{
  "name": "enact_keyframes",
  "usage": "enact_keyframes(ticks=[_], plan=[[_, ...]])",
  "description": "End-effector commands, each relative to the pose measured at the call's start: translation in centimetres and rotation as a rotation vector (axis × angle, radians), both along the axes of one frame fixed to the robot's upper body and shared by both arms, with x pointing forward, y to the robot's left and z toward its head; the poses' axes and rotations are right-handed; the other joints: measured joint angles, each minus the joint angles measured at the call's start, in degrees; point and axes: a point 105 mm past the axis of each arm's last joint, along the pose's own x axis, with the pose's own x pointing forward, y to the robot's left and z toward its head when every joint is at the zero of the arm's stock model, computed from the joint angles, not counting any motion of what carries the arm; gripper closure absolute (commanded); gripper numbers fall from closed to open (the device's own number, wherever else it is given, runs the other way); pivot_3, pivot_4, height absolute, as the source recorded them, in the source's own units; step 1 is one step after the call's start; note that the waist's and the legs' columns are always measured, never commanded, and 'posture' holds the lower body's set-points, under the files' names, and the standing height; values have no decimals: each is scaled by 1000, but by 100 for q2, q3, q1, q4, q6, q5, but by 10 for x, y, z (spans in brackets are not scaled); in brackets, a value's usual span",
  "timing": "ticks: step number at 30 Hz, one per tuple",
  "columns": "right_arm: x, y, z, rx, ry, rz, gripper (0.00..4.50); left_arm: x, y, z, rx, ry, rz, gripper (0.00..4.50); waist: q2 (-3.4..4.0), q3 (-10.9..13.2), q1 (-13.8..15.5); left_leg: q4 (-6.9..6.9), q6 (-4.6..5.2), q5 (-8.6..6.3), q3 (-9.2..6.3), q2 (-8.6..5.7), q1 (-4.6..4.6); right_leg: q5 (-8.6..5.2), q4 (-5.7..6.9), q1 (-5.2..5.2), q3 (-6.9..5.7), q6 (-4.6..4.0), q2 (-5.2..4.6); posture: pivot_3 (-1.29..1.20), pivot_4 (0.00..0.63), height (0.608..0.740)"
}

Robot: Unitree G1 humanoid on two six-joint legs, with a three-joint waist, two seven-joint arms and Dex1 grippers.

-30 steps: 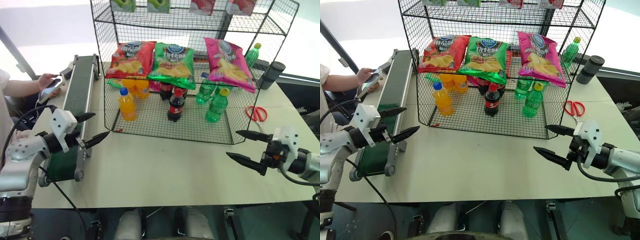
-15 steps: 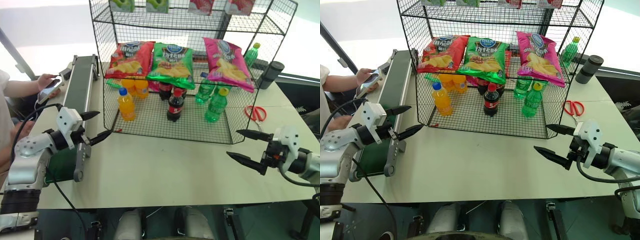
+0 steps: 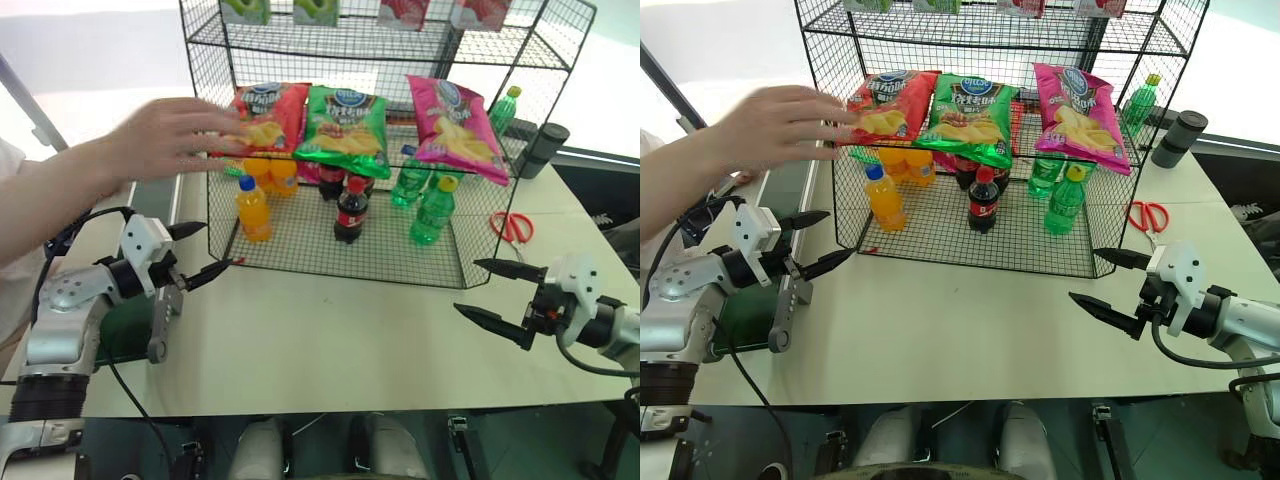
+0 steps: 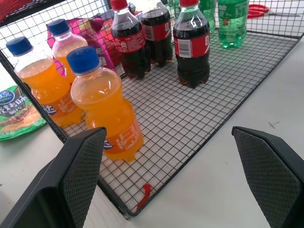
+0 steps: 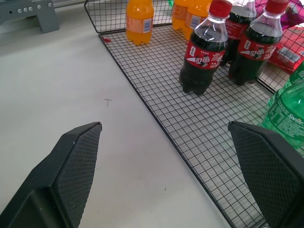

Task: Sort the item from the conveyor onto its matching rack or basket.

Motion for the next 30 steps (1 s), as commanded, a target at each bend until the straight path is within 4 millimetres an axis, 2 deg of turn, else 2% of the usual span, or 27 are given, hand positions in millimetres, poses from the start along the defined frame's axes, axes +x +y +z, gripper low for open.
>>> enact_keyframes(ticks=[1,21,30], plan=[[-1,0,5,-7,-33,5,57,0,1,8,12,-37,-6,0,0,0,0,0,0,0,0,0,0,0,0,0,0,0,0,0,150,740],[0,3,-2,-35,-32,15,57,0,-4,3,17,-30,-22,0,0,0,2,1,-1,1,0,0,0,0,1,1,0,0,0,0,150,740],[2,5,1,-32,-63,1,57,8,-11,9,7,-50,-41,0,-2,-1,2,3,-2,2,0,-2,1,0,1,4,0,1,0,0,150,740]])
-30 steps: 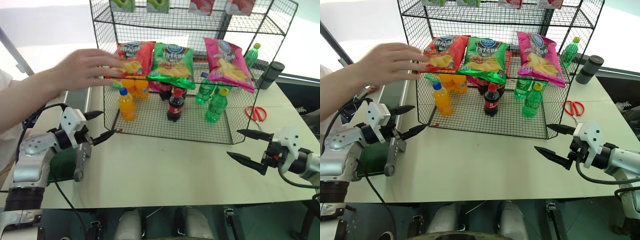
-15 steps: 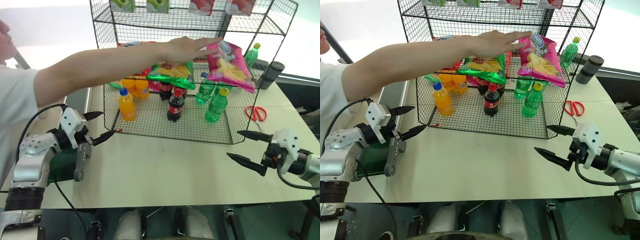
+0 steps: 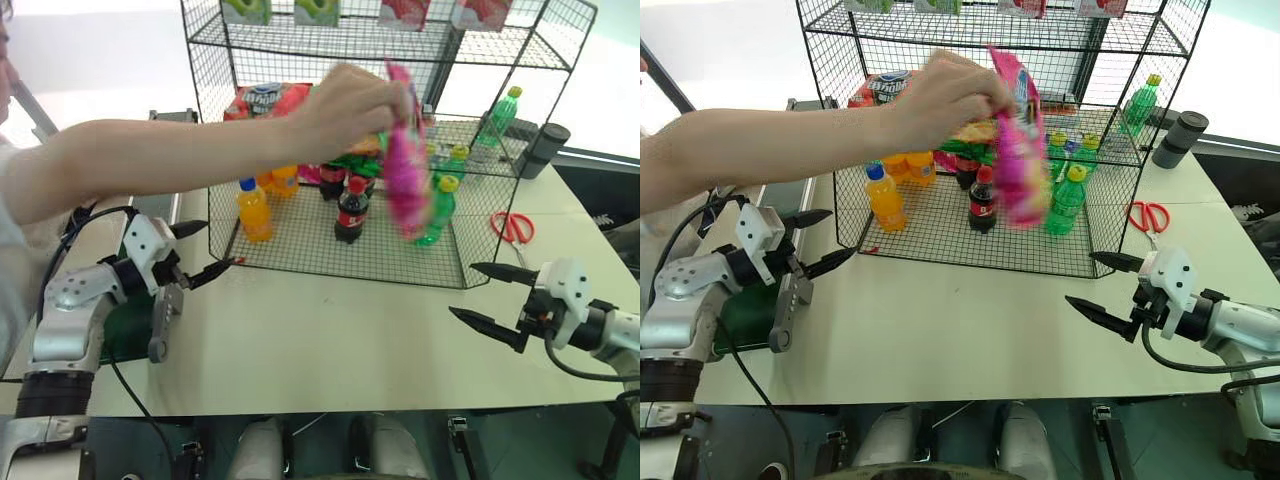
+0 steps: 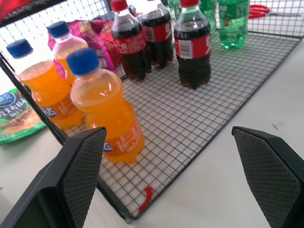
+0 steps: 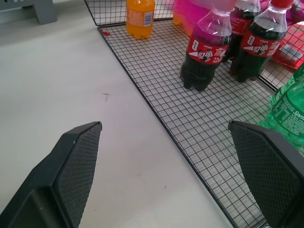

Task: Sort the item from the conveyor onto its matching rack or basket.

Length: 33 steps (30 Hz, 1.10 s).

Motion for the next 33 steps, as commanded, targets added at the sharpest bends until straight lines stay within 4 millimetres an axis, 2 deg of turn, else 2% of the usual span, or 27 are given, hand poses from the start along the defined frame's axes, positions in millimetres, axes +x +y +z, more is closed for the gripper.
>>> enact_keyframes(ticks=[1,6,19,33], plan=[[-1,2,8,-9,-43,10,57,0,-4,6,27,-22,-34,0,0,0,0,0,0,0,0,0,0,0,0,0,0,0,0,0,150,740],[0,5,5,-6,-37,17,57,3,1,11,40,-28,-29,0,0,0,-7,0,-2,1,0,1,1,0,2,-1,0,0,2,0,150,740],[5,9,9,-23,-44,45,57,-1,-6,3,20,5,-43,0,-1,-1,-2,1,-3,2,-1,0,2,0,3,1,0,0,1,0,150,740],[5,14,5,-33,-17,92,57,-15,-5,-3,19,13,-25,0,-1,-1,-3,2,-3,2,-1,1,2,0,4,1,1,0,1,0,150,740]])
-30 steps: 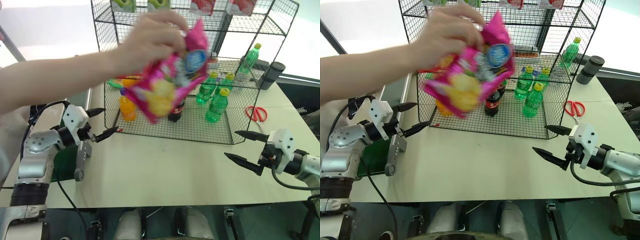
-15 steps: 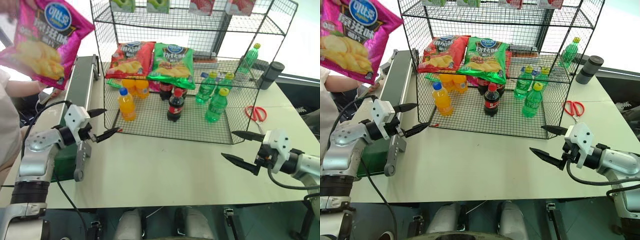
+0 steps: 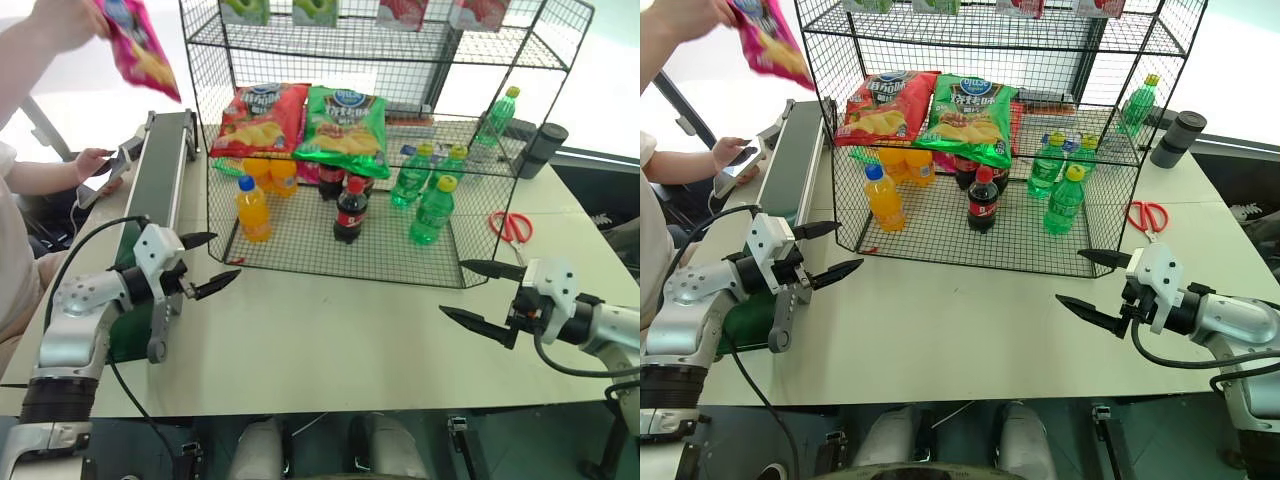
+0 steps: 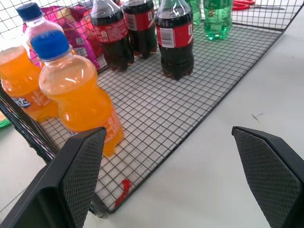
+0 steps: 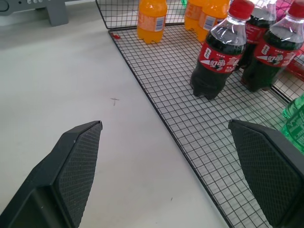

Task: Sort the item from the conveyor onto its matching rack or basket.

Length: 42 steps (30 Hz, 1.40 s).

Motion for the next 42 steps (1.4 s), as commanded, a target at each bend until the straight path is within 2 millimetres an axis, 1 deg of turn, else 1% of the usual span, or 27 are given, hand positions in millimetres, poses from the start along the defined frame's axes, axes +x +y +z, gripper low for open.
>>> enact_keyframes(ticks=[1,10,18,27,33,35,37,40,42], plan=[[2,0,8,-25,-27,17,57,-1,1,15,-7,-59,8,0,0,0,3,0,0,0,0,0,0,0,0,0,0,0,0,0,150,740],[5,0,9,-32,-18,33,57,-7,3,8,-26,-12,42,0,0,0,0,0,0,0,0,0,0,0,1,-1,0,0,0,0,150,740],[9,2,8,-39,-18,51,57,-12,3,5,-35,18,59,0,0,0,-2,1,0,0,-1,1,0,0,1,0,0,0,0,0,150,740],[15,4,8,-42,-27,69,57,-15,7,10,-28,-16,73,0,0,0,1,1,0,0,0,0,0,0,0,0,0,0,0,0,150,740],[15,7,6,-36,-25,74,57,-20,9,11,-33,-11,69,0,0,0,-1,1,0,0,-1,1,0,0,1,0,0,0,0,0,150,740],[15,8,5,-35,-24,75,57,-20,13,18,-48,-42,72,0,0,0,0,1,0,0,-1,1,0,0,1,-1,0,0,0,0,150,740],[15,12,6,7,3,78,57,-19,17,27,-66,-91,84,0,0,0,0,1,0,0,-1,1,-1,0,1,-2,0,0,0,0,150,740],[14,18,9,75,36,98,57,-18,22,30,-64,-123,121,0,-1,-1,0,1,0,0,-1,1,1,0,0,0,0,0,0,0,150,740],[13,32,15,155,42,128,57,-21,27,27,-37,-140,161,0,0,-1,-7,1,0,0,-1,1,0,0,1,0,0,-1,-1,0,150,740]])
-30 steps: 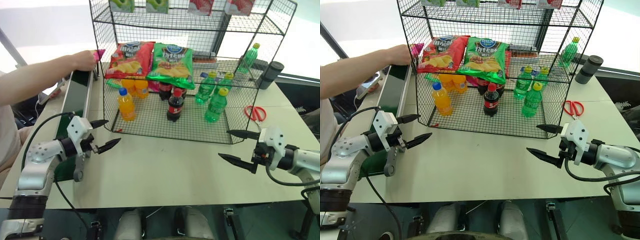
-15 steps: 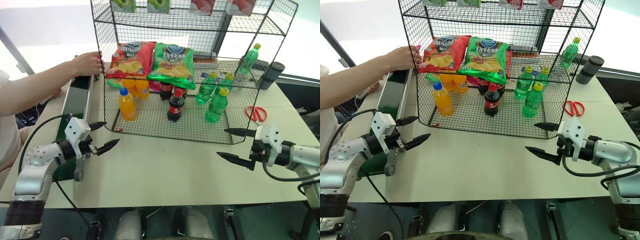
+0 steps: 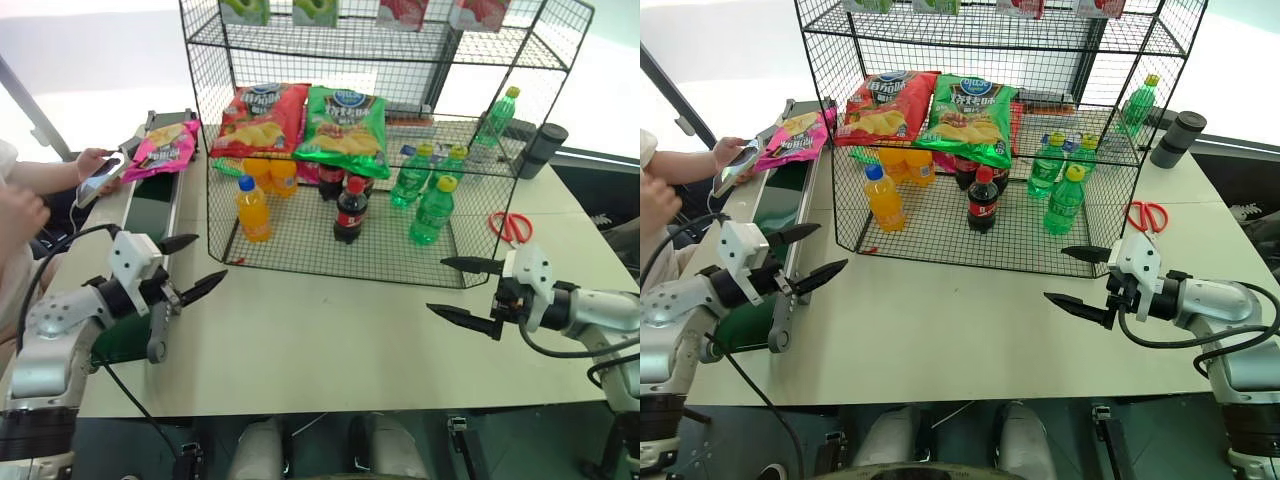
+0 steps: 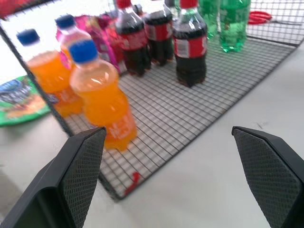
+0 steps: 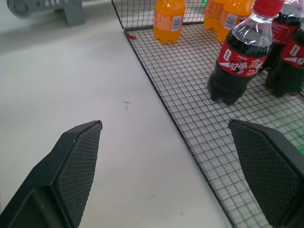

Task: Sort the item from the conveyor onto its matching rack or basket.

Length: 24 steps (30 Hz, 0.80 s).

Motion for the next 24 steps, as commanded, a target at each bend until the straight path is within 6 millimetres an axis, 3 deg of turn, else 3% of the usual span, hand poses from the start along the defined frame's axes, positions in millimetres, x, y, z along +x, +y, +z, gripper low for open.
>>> enact_keyframes(ticks=[1,5,9,17,24], plan=[[-3,25,19,125,-27,72,57,-5,11,8,34,-71,69,0,0,0,-25,0,0,0,0,1,0,0,0,-1,0,0,0,0,150,740],[-5,51,20,210,-8,137,57,-16,20,2,94,-88,128,0,0,0,-40,-3,0,0,0,5,0,0,1,-4,0,-1,2,0,150,740],[-2,67,14,190,-6,190,57,-28,31,-2,184,-92,176,0,-1,0,-11,-2,1,-1,1,3,-3,0,-1,-7,0,-1,-3,0,150,740],[12,86,21,197,-26,272,57,-44,75,-2,457,-176,402,0,-3,-1,-8,-2,3,-2,3,2,-5,0,-1,-12,0,-2,-4,0,150,740],[13,102,20,216,-24,356,57,-54,99,-11,722,-230,535,0,-2,-1,-8,-3,3,-2,4,3,-5,0,0,-13,-1,-2,-5,0,150,740]])
